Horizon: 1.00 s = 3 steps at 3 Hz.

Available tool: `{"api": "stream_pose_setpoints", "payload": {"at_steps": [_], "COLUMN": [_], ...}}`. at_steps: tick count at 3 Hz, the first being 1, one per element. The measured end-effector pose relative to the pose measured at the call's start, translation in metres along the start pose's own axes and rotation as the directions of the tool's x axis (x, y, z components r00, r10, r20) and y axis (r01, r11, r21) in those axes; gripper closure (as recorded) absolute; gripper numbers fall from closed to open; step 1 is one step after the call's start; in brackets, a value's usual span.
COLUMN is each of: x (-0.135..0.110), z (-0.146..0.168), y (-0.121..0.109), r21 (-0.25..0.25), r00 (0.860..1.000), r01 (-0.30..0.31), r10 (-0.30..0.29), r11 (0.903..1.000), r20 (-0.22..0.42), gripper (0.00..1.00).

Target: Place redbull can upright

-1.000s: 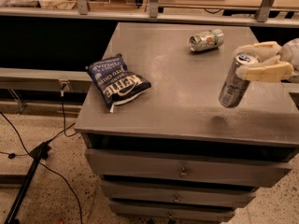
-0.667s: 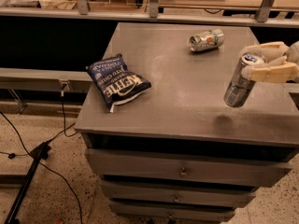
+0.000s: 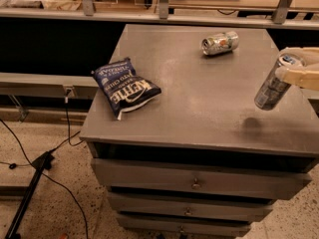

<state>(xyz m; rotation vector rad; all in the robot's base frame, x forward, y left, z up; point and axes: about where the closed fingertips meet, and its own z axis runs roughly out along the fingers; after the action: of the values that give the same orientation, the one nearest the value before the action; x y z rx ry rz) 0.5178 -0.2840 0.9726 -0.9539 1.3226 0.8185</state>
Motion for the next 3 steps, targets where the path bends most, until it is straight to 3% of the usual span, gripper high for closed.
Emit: {"api": "stream_pose_setpoints", "payload": {"at_steps": [1, 2, 3], "x": [0.008, 0.017, 0.031], "z": [-0.009, -0.019, -0.028], "y": [-0.011, -0.021, -0.030], "r21": [0.090, 0.164, 0.226], "r00": [1.000, 0.997, 0.992], "r01": [-0.006, 0.001, -0.012], "r10": [0.008, 0.012, 0.040], "r11": [0.9959, 0.9864, 0.9740], "r20": [-0.023, -0.079, -0.118], "gripper": [1.00, 0.82, 0.51]}}
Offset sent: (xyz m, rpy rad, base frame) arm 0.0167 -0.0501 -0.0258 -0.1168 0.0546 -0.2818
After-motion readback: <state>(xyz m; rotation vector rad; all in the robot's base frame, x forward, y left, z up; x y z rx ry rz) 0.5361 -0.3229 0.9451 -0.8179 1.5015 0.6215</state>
